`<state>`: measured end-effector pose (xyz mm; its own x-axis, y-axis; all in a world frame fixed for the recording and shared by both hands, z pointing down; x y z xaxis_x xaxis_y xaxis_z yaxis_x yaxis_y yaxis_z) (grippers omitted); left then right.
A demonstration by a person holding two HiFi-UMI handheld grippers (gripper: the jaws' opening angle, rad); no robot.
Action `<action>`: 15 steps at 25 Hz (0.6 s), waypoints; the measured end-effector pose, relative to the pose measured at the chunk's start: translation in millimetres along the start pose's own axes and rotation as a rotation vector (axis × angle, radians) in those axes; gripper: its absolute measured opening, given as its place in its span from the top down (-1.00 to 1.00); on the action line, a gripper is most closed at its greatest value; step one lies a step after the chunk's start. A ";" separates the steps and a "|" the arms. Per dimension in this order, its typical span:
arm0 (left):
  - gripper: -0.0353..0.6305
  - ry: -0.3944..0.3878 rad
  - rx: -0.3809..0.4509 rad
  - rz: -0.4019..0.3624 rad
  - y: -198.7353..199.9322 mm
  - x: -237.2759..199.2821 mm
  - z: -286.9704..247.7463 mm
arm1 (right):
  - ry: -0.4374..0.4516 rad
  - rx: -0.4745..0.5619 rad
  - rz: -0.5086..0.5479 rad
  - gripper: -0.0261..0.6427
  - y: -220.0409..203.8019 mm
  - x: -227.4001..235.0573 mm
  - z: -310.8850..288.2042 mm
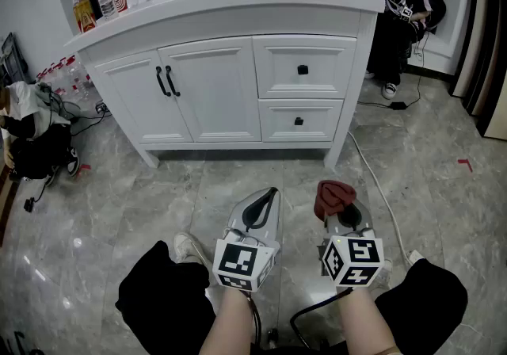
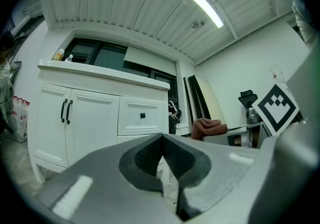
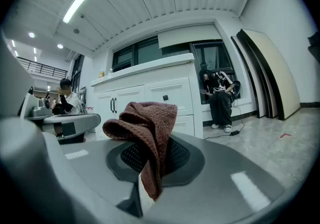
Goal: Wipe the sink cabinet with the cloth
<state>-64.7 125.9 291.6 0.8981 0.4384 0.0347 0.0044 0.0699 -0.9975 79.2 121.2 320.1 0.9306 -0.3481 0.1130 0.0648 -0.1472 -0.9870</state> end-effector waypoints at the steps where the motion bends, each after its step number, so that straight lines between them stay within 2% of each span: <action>1: 0.89 -0.004 -0.003 -0.001 -1.9 1.9 -0.2 | 0.001 0.001 0.000 0.69 -0.1 -0.3 -1.2; 12: 0.89 -0.019 -0.017 -0.013 -4.5 -2.0 2.6 | -0.011 -0.008 -0.036 0.69 -5.3 -6.7 -7.3; 15: 0.89 0.001 -0.017 0.008 -8.2 -7.3 5.2 | -0.016 -0.013 -0.032 0.69 -11.6 -6.8 -5.7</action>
<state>-73.6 126.8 299.8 0.8988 0.4377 0.0263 0.0045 0.0508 -0.9987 70.1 120.0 331.4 0.9337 -0.3287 0.1422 0.0898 -0.1695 -0.9814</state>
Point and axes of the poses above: the fingertips, and each gripper's own axes: z backward along the fingers, x to its right, y out of its top, the point moved 2 cm from there along z, backward along the fingers, and after that the axes turned 5 degrees about y, right-handed, at the moved point
